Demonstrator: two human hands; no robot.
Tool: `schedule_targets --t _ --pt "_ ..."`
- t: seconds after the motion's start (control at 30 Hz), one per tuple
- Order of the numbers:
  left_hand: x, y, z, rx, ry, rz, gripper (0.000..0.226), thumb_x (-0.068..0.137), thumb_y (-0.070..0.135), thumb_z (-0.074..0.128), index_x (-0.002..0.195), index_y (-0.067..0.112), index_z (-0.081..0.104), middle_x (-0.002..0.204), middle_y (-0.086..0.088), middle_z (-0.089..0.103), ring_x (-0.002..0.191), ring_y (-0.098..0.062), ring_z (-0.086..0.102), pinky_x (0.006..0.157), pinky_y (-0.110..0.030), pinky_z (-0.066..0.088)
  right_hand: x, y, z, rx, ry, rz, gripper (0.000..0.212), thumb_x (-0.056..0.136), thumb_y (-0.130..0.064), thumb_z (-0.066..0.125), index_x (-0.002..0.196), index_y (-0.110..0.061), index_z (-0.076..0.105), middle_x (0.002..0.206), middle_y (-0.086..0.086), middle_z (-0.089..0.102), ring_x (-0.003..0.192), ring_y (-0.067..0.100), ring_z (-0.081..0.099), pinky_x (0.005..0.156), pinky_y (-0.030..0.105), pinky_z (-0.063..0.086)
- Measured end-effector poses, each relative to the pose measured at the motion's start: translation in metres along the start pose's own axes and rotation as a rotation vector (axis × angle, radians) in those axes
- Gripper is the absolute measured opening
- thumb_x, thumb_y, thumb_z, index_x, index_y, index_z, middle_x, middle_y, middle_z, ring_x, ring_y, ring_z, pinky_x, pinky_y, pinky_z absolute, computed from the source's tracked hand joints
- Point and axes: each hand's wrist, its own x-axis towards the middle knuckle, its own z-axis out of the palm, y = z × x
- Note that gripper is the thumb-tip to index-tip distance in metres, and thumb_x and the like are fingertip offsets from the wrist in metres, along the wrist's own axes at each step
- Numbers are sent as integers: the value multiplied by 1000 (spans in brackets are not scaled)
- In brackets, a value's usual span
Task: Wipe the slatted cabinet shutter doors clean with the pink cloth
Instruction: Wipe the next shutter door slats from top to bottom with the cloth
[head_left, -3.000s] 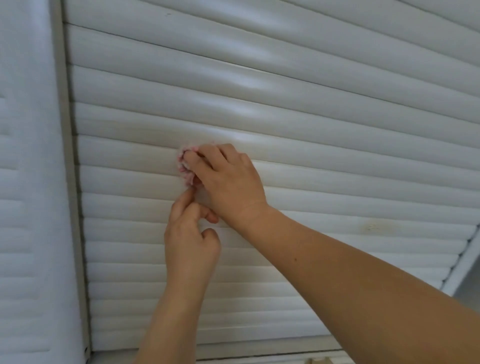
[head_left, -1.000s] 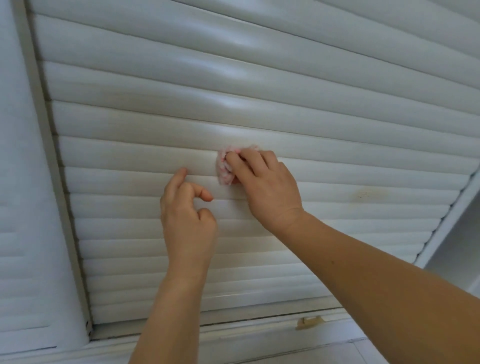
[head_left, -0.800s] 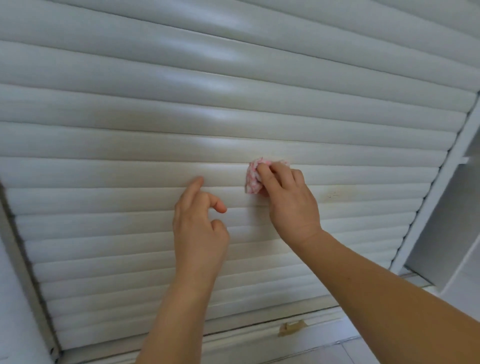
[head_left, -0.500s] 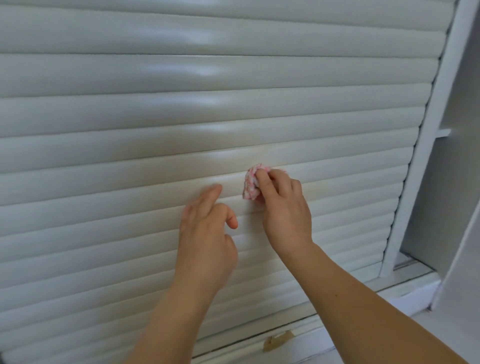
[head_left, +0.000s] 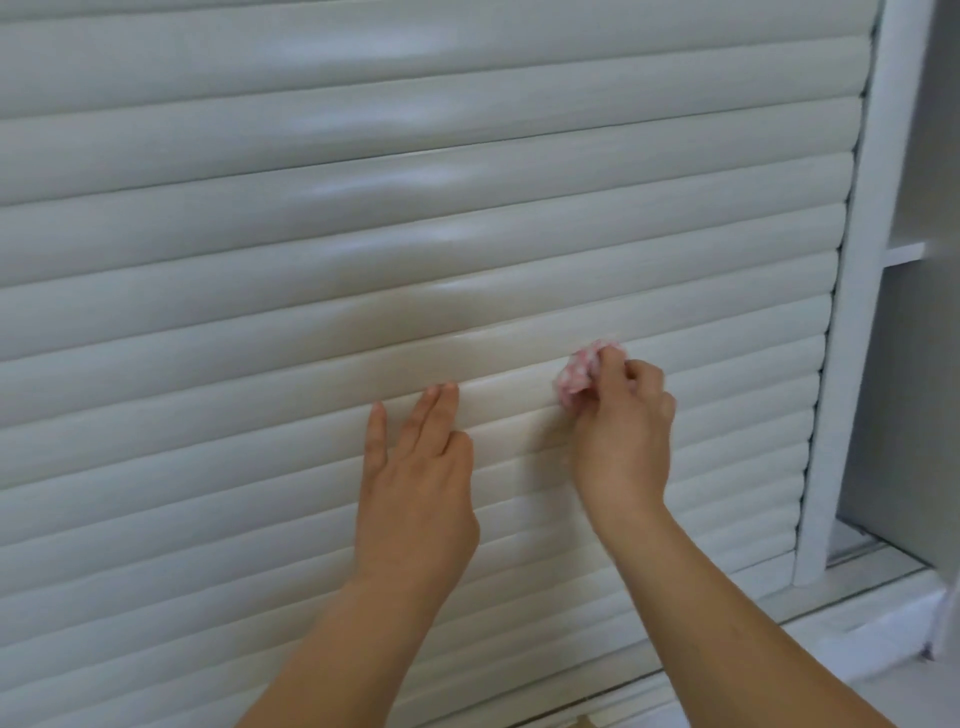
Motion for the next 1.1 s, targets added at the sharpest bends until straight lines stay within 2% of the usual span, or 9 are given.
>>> schedule_targets --t 0.1,0.17,0.27,0.37,0.53,0.8,0.9,1.0,1.1 --pt "-1 -1 -1 28 -12 22 37 61 6 20 65 16 55 128 -13 57 122 -26 52 101 -52 20 -27 -21 12 27 -93 -258 34 95 -23 41 127 -24 51 128 -6 47 109 20 39 82 27 40" --pt "-2 -4 -3 22 -6 40 36 61 6 20 64 17 54 128 -12 57 122 -25 52 100 -53 20 -28 -26 8 111 -197 -295 33 98 -22 41 129 -27 53 124 -13 47 109 11 37 83 19 37" --pt "-3 -9 -5 6 9 77 34 61 5 21 63 17 53 127 -10 58 121 -23 53 104 -56 27 -18 -33 -1 127 -80 -377 35 88 -4 52 119 -15 63 117 9 57 104 28 51 85 35 47" --pt "-3 -12 -6 5 -5 97 33 61 5 25 65 17 56 127 -8 58 123 -19 50 104 -61 28 -15 -52 8 77 -61 -523 37 83 -21 50 117 -19 66 121 4 61 105 23 44 80 33 48" --pt "-1 -14 -9 49 8 90 39 66 7 21 66 17 59 120 -5 61 119 -18 53 104 -52 19 -7 -59 16 -168 -13 -678 49 75 -25 39 114 -20 68 112 2 65 94 23 41 62 32 47" --pt "8 -1 -12 84 86 61 35 63 6 23 60 16 57 110 -11 66 104 -23 63 98 -47 23 26 -15 -9 -262 45 -542 50 77 -19 34 117 -16 64 113 8 63 84 34 54 58 35 46" --pt "10 0 -7 100 108 48 32 64 3 28 59 15 58 108 -12 66 102 -25 63 99 -46 24 44 14 -23 -237 67 -370 47 86 -14 39 130 -20 54 130 8 52 100 38 50 70 40 47" --pt "10 1 -3 109 123 46 18 62 0 47 60 14 59 107 -11 67 101 -26 63 100 -44 23 54 27 -23 -163 105 -118 50 92 -5 43 139 -24 43 141 1 39 113 31 38 80 32 35" --pt "11 3 -4 105 124 30 22 62 3 40 60 13 59 105 -12 67 99 -26 64 99 -44 24 43 8 -13 -125 130 -191 44 90 -3 39 131 -15 52 133 8 48 106 37 45 82 34 39"
